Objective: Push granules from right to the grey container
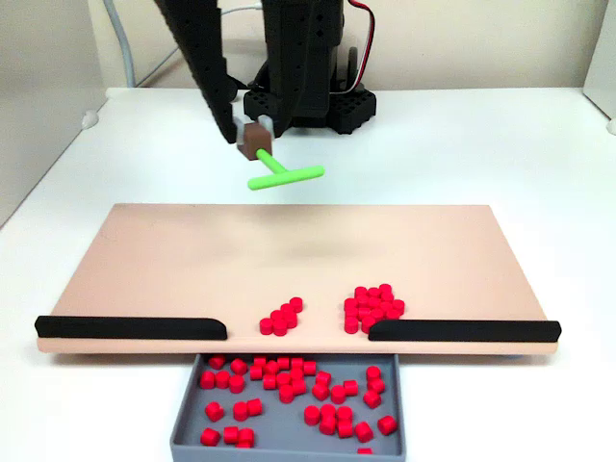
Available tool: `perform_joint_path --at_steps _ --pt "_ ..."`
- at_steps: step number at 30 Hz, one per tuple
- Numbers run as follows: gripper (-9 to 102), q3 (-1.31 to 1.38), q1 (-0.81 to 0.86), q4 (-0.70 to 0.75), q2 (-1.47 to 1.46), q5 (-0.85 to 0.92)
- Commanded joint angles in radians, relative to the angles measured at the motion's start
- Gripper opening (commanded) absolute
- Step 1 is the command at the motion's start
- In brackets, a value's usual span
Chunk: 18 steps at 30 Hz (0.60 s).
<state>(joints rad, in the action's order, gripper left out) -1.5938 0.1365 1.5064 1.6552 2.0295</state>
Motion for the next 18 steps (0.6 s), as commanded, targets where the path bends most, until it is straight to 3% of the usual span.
perform_joint_path --at_steps 1,7,18 --pt "0 -0.069 -0.023 -0.005 0.110 -0.186" --pt "0 -0.140 -0.031 -0.005 0.183 -0.394" --pt "0 -0.138 -0.044 -0.005 0.138 -0.451"
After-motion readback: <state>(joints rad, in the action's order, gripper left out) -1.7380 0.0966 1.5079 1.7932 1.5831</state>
